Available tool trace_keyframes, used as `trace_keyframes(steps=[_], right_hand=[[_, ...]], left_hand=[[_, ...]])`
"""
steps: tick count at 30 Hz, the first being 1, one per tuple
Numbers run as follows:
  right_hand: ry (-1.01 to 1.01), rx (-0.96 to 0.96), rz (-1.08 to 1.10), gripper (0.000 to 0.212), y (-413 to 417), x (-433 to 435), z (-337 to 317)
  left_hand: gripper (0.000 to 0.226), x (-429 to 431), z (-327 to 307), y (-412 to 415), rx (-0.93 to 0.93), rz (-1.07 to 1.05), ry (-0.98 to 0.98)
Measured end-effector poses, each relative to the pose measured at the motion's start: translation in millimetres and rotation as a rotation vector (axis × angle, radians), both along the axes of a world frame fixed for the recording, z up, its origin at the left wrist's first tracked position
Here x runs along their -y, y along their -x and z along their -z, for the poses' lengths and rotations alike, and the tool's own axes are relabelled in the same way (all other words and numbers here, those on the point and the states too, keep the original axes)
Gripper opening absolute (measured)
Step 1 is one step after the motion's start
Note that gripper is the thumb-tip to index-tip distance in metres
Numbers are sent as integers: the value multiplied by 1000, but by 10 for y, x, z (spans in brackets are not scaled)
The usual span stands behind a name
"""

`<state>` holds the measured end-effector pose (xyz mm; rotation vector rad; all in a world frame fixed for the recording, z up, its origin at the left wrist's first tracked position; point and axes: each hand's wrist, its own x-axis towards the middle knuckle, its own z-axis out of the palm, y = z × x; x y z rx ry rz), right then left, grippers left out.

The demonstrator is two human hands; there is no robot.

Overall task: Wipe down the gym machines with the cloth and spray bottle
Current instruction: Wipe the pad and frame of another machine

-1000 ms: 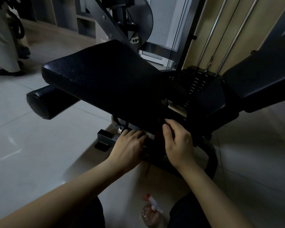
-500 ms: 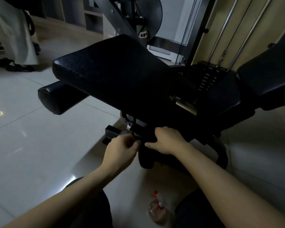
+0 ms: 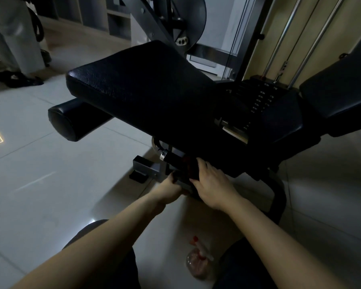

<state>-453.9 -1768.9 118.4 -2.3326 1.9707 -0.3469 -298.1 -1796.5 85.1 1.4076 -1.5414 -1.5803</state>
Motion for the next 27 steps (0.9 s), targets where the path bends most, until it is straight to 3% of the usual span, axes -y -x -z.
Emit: trace_keyframes(steps=[5,7,9,12,19,22,27], right_hand=[[-50,129,25,63,10,-113,-34],[84,155,18,48,64,-176,-103],[284,27,-4,31,110,-193,-186],[408,-24,10,23,39,-185,-274],[172,258,1,27,-43,-307,-311],[79,212,-41,38,-22,-304,-346],[140,16,-68,39,-30,-173,-399]], left_hand=[[16,-67,161,7,-38,-71,-53],[22,-148,144,-109,-133,-91,-85],[30,-264,65,-197,-301,-94,-137],[33,-349,-140,-203,-413,-125,-134],[28,-348,-313,-31,-489,-200,-68],[30,-338,-303,-3,-471,-249,-45],[28,-299,-308,-56,-365,-282,64]])
